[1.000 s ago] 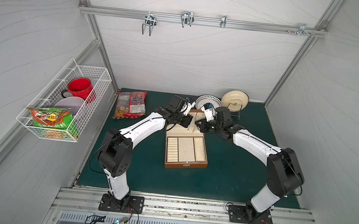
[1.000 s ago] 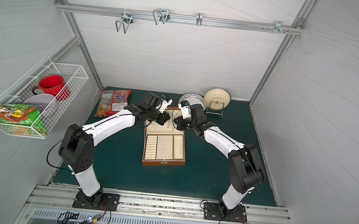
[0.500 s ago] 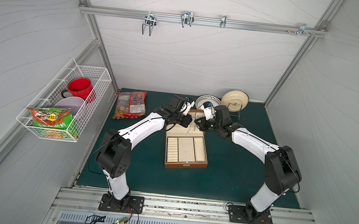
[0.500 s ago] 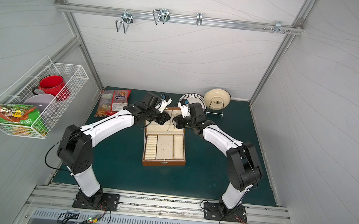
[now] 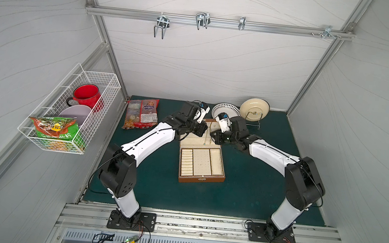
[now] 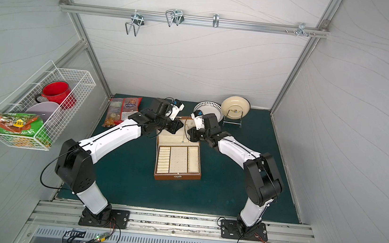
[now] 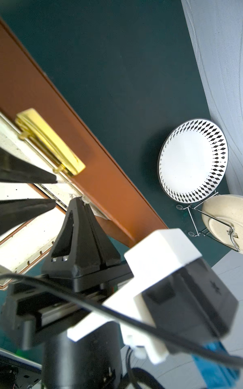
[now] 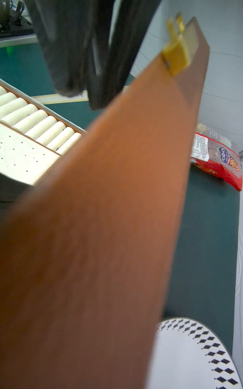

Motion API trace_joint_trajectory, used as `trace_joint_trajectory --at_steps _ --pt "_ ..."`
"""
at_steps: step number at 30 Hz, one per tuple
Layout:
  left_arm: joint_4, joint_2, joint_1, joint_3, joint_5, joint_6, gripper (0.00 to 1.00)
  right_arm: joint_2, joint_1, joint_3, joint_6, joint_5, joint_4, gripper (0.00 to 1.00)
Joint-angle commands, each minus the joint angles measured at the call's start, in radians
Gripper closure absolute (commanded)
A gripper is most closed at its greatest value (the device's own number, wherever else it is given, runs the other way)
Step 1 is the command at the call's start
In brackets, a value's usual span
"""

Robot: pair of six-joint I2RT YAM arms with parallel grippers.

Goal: Put jewelry chain into jewelry box
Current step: Hang the necklace on the jewelry box clasp.

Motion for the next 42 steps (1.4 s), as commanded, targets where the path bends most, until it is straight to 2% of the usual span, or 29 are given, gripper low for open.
trace_joint_trajectory --at_steps 1,25,26,28,32,42 --pt "0.015 -0.06 0.003 0.012 -0.017 0.006 0.81 0.016 0.005 0.011 -0.013 0.013 -0.013 1.0" --pt "0.015 -0.107 0.004 -0.023 -0.021 -0.002 0.81 0.031 0.033 -0.033 -0.036 0.063 -0.019 1.0" --pt "0.014 -0.11 0.003 -0.024 -0.022 -0.003 0.81 0.027 0.032 -0.033 -0.036 0.065 -0.021 0.99" --pt "0.01 -0.115 0.003 -0.024 -0.024 -0.003 0.82 0.015 0.033 -0.029 -0.032 0.07 -0.024 0.86" --pt "0.003 -0.132 0.003 -0.027 -0.027 -0.002 0.81 -0.022 0.034 -0.026 -0.027 0.079 -0.033 0.76" --pt "-0.006 -0.211 0.003 -0.09 -0.031 -0.003 0.81 -0.166 0.047 -0.065 -0.008 0.091 -0.067 0.67"
